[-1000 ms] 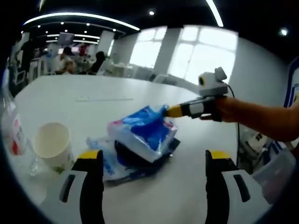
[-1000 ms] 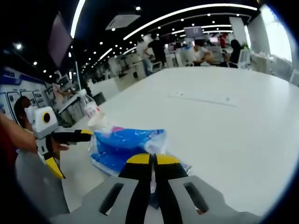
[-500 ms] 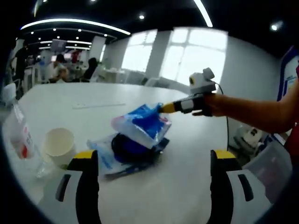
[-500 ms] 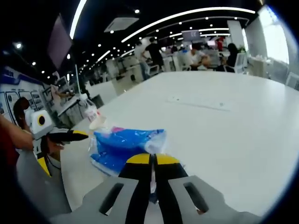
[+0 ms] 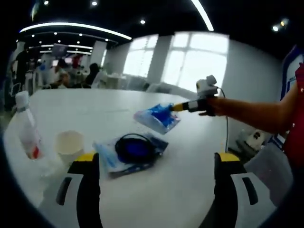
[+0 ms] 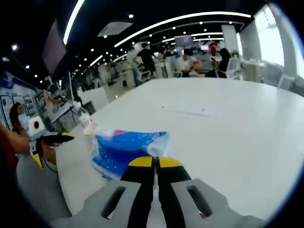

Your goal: Arrange the tabletop items into an orderly group along one side of the table until the central work area is clear of visible clutter.

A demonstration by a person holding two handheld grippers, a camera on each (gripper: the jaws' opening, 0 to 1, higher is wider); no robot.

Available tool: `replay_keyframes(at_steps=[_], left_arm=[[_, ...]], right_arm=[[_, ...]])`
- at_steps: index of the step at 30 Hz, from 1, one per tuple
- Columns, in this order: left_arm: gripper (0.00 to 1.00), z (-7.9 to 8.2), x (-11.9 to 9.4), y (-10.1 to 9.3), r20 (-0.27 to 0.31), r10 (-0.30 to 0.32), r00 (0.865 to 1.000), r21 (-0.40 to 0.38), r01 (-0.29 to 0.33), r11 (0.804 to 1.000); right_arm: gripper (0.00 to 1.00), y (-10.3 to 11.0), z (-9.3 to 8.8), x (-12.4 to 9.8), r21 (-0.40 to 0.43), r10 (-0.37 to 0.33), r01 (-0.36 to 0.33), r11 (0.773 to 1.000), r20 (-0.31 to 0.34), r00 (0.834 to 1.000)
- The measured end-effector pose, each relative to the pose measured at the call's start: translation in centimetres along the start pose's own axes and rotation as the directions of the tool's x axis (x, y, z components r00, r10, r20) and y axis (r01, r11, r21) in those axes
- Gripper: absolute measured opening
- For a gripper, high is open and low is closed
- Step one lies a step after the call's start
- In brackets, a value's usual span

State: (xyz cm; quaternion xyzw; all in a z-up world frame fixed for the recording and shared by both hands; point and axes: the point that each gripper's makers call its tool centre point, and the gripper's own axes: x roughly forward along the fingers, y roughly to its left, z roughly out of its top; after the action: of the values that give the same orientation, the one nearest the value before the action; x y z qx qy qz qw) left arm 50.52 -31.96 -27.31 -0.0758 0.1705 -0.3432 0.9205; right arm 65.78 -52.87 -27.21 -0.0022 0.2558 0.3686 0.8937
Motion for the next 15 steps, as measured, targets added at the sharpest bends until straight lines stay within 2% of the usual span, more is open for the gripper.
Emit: replay_keyframes(at_steps=[9,15], left_arm=[[0.98,-0.1,-0.1,-0.1,0.008,0.003,1.000,-0.010,-0.003,1.000],[0.97,0.0,-0.1,0.2,0.014,0.009,1.000,-0.014,-0.009,1.000]], right_arm=[[0.02,-4.0,-0.4,-2.7,0.008,-0.073,0.073,0.997,-0.002,0.997],[0.02,-6.1,-1.8,-3.5,0.020,-0.106,0.106,0.994,-0.013,0.994]])
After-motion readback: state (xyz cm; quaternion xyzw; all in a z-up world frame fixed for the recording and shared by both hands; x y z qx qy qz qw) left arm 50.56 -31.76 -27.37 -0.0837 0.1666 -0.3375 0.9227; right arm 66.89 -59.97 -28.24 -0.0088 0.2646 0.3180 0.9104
